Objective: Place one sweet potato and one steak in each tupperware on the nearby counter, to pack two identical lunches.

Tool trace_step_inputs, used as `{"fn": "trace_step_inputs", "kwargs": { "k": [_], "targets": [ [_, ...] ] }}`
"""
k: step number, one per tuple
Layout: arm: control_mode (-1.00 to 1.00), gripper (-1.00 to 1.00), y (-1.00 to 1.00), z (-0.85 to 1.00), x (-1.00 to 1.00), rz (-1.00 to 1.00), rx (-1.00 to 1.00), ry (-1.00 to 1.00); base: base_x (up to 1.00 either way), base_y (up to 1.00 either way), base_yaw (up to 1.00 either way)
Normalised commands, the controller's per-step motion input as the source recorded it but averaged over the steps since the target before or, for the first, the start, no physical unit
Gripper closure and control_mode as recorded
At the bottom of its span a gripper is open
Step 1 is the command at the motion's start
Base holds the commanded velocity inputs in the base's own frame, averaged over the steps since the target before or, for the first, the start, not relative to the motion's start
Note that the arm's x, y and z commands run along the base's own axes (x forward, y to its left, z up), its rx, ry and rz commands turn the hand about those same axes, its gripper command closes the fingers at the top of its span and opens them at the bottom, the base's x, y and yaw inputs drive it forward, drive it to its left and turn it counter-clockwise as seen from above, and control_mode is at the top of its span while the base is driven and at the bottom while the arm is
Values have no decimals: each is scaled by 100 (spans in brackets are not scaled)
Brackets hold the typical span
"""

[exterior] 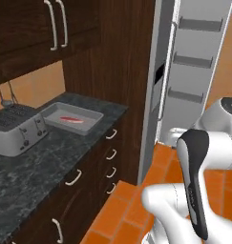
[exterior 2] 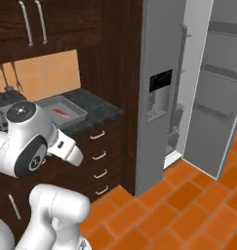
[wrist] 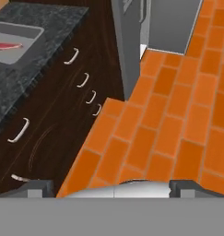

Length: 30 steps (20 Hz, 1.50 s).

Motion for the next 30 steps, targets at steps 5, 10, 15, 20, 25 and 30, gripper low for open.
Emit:
{"fn": "trace_step_inputs", "kwargs": {
  "k": [5,10,15,20,25,30],
  "targets": [
    [100,-100,0,0,0,0,0,0,100,-84,3],
    [100,-100,0,0,0,0,0,0,100,-72,17],
    [100,-100,0,0,0,0,0,0,100,-77,20],
    [100,-100,0,0,0,0,0,0,100,-77,25],
    [100,-100,0,0,0,0,0,0,100,-73,35],
    [100,-100,0,0,0,0,0,0,98,-66,41]
  ]
}}
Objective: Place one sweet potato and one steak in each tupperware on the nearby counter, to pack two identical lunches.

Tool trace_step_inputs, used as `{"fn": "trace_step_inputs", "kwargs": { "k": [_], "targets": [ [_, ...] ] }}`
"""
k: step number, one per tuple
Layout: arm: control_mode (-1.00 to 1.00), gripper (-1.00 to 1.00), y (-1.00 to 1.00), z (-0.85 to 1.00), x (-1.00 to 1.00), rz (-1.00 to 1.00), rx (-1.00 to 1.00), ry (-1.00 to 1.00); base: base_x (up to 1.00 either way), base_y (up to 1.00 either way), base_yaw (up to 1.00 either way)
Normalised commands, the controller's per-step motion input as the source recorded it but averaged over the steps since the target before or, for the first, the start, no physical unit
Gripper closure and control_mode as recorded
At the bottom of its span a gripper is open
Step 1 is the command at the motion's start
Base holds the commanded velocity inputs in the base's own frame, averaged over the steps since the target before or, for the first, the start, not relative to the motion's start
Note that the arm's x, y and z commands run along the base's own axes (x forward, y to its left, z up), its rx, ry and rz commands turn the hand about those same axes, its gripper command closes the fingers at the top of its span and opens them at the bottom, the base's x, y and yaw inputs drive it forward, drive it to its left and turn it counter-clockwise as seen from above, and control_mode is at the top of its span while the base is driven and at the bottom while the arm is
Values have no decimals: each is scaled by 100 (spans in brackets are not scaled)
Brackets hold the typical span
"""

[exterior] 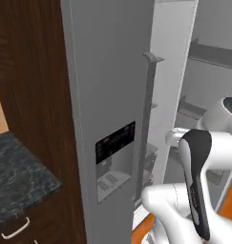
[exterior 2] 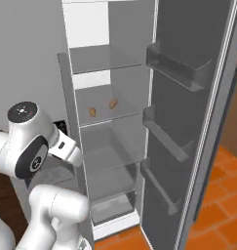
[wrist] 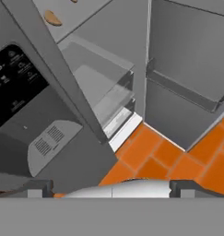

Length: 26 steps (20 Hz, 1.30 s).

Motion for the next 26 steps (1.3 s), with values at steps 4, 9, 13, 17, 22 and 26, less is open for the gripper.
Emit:
{"fn": "trace_step_inputs", "kwargs": {
  "k": [4,9,13,17,22,26],
  "targets": [
    [100,-100,0,0,0,0,0,0,90,-63,44],
    [100,-100,0,0,0,0,0,0,69,-42,46],
    [100,-100,0,0,0,0,0,0,57,-15,45],
    [100,-100,0,0,0,0,0,0,34,0,32],
    [100,-100,0,0,0,0,0,0,1,-47,10],
    [100,-100,0,0,0,0,0,0,16,-99,7]
  ]
}}
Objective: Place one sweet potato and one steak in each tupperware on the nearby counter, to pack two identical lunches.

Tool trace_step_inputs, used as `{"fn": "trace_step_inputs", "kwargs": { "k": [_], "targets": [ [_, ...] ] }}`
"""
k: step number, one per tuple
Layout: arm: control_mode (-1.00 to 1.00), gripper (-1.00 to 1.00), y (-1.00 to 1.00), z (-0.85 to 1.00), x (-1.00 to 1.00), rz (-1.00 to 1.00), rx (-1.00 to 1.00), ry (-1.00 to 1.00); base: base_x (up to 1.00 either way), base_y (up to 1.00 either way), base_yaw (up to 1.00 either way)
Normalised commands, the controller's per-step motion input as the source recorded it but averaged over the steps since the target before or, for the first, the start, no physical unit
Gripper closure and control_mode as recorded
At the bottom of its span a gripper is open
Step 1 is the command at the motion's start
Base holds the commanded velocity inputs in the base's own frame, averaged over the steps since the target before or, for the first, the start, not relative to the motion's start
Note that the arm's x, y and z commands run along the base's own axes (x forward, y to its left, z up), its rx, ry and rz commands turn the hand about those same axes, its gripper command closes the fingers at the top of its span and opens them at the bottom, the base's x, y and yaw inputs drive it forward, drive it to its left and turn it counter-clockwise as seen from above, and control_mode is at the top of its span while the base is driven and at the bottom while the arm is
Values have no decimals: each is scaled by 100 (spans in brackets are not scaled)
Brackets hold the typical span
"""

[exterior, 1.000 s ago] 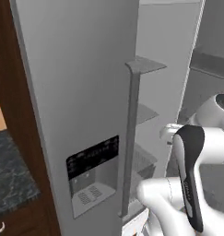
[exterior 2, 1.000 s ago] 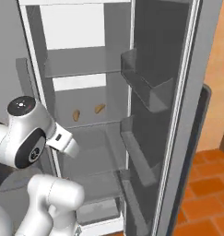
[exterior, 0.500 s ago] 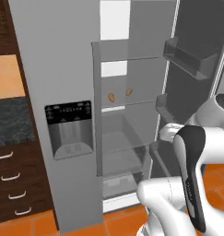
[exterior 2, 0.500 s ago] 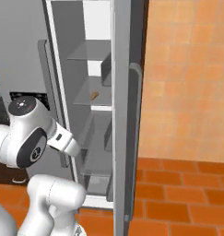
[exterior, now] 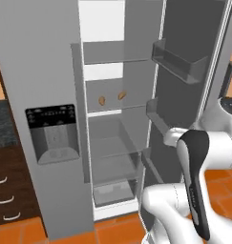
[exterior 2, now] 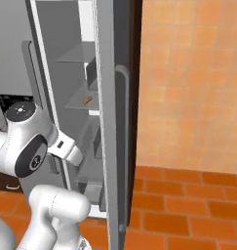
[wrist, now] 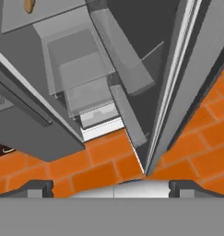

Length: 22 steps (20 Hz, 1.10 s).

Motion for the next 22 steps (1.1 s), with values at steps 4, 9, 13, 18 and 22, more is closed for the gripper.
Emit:
{"fn": "trace_step_inputs", "kwargs": {
  "k": [4,9,13,18,22],
  "targets": [
    [100,-100,0,0,0,0,0,0,-48,-26,4],
    [100,-100,0,0,0,0,0,0,-89,24,10],
    [100,-100,0,0,0,0,0,0,-28,100,6],
    [100,-100,0,0,0,0,0,0,8,100,0],
    [100,-100,0,0,0,0,0,0,83,85,-1]
  ]
}}
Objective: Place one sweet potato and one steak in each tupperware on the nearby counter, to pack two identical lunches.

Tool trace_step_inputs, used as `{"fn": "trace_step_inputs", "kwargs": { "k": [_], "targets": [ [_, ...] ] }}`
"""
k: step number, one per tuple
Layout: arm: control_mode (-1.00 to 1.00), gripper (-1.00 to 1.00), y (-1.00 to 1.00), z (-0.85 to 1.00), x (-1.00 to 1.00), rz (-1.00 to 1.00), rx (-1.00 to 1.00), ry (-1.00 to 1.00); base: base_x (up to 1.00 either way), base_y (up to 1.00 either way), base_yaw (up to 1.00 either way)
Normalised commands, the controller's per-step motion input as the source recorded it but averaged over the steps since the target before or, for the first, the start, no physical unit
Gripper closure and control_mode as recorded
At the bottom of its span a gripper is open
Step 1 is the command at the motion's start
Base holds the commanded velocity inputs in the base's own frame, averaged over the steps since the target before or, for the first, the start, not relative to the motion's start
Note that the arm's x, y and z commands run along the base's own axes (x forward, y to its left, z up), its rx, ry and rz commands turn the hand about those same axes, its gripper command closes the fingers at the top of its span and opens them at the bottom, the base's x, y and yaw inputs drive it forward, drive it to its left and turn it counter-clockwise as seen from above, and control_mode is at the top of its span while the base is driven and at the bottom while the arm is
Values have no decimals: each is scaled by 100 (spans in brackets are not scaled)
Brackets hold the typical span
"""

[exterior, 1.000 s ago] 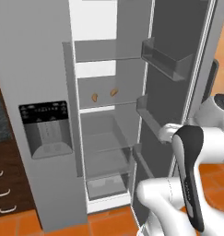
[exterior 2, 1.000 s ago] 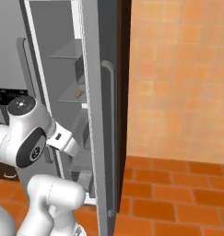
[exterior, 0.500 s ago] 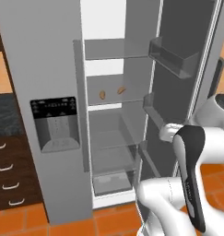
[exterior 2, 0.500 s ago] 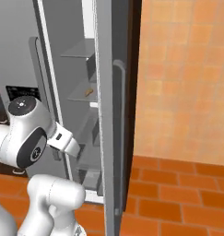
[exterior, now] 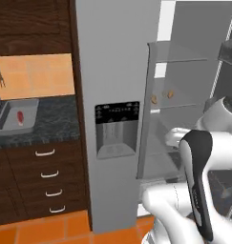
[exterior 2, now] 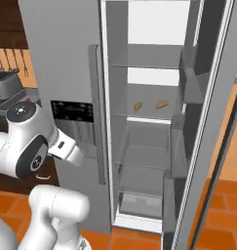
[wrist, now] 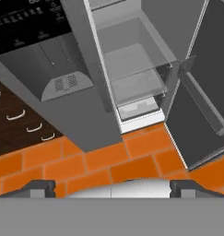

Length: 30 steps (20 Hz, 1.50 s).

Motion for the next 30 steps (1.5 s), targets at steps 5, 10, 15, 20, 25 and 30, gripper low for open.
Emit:
{"fn": "trace_step_inputs", "kwargs": {
  "k": [5,10,15,20,25,30],
  "targets": [
    [100,-100,0,0,0,0,0,0,95,-21,1],
    [100,-100,0,0,0,0,0,0,41,-71,12],
    [-100,-100,0,-2,15,0,0,0,13,-7,2],
    [-100,-100,0,0,100,0,0,0,0,0,0],
    [-100,-100,-31,-3,91,0,1,-10,0,0,0],
    [-100,-100,-36,-6,41,0,1,-9,0,0,0]
  ]
}}
